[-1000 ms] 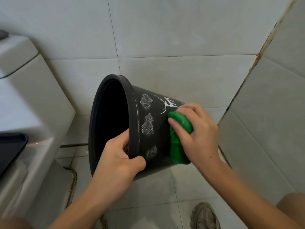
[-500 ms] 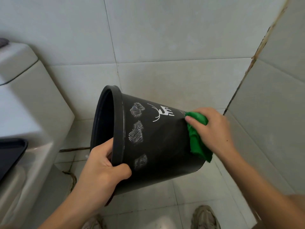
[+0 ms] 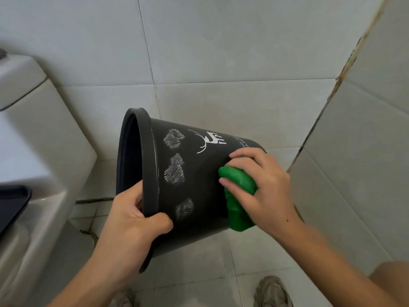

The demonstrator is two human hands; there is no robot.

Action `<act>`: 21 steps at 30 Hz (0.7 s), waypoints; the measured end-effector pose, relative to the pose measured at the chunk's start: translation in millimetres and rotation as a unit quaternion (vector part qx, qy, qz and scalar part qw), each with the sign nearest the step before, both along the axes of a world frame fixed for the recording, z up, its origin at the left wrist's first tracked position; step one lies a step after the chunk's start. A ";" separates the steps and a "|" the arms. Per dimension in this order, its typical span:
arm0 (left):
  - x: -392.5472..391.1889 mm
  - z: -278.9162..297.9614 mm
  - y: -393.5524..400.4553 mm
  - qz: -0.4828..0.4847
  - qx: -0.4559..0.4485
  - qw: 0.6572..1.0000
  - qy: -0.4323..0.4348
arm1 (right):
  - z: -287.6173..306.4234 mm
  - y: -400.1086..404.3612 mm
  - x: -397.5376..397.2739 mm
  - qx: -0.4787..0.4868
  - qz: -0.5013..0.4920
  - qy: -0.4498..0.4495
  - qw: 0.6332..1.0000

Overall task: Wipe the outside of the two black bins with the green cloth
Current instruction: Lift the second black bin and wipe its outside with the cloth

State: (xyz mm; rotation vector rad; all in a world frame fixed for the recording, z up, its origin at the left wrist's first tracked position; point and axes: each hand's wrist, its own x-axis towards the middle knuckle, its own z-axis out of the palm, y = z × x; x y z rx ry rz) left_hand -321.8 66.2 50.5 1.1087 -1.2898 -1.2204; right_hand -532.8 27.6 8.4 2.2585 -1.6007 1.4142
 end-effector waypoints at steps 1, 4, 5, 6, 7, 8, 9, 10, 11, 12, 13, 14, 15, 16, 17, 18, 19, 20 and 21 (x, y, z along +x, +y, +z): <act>-1.2 -0.6 -0.2 0.004 0.004 1.000 0.003 | 2.7 -2.4 0.2 0.003 0.020 -0.006 1.000; -1.3 -3.0 -0.9 0.021 0.023 0.999 0.026 | 14.0 -4.7 -3.4 0.029 0.079 -0.118 0.989; -1.0 -4.0 -1.2 0.025 0.026 0.999 0.033 | 19.8 -3.3 -3.9 0.033 0.096 -0.171 0.980; -1.9 -4.3 -0.8 0.024 0.026 0.999 0.033 | 25.7 -1.0 -3.9 0.035 0.112 -0.219 0.969; -3.3 -4.3 0.0 0.019 0.022 0.999 0.028 | 30.4 1.8 -3.3 0.033 0.130 -0.261 0.956; -4.5 -4.5 0.5 0.011 0.018 1.000 0.021 | 34.3 4.2 -2.6 0.033 0.146 -0.293 0.944; -5.6 -4.6 1.0 0.004 0.014 1.000 0.014 | 36.9 5.1 -2.2 0.037 0.160 -0.317 0.934; -6.5 -4.2 1.2 0.001 0.010 1.000 0.008 | 37.8 4.9 -2.2 0.046 0.168 -0.334 0.926; -6.7 -4.0 1.2 0.003 0.007 1.000 0.005 | 37.2 3.3 -2.3 0.060 0.166 -0.346 0.921; -6.6 -4.1 1.1 0.005 0.004 1.000 0.003 | 35.0 1.1 -2.9 0.076 0.151 -0.352 0.921; -6.5 -4.0 1.0 0.008 0.004 1.000 0.002 | 31.8 -1.6 -4.0 0.092 0.125 -0.351 0.923; -6.4 -4.0 0.7 0.012 0.006 1.000 0.002 | 27.9 -4.0 -5.6 0.102 0.093 -0.343 0.929; -6.4 -4.0 0.8 0.014 0.008 1.000 0.003 | 24.3 -5.7 -7.3 0.110 0.066 -0.326 0.936; -7.0 -4.3 0.9 0.015 0.011 1.000 0.003 | 21.0 -6.3 -8.4 0.123 0.047 -0.302 0.944; -8.3 -4.3 1.3 0.015 0.013 1.000 0.001 | 18.4 -6.0 -8.3 0.141 0.038 -0.268 0.952; -9.3 -4.7 1.8 0.013 0.014 1.000 -0.001 | 16.2 -4.8 -7.9 0.159 0.032 -0.220 0.962; -10.5 -5.0 2.5 0.010 0.014 1.000 -0.001 | 14.0 -3.3 -7.4 0.172 0.025 -0.164 0.971; -11.0 -6.0 2.3 0.010 0.016 1.000 0.001 | 12.0 -2.3 -6.6 0.183 0.018 -0.108 0.977; -11.1 -7.8 1.6 0.010 0.021 1.000 0.002 | 10.7 -1.7 -6.5 0.191 0.012 -0.067 0.979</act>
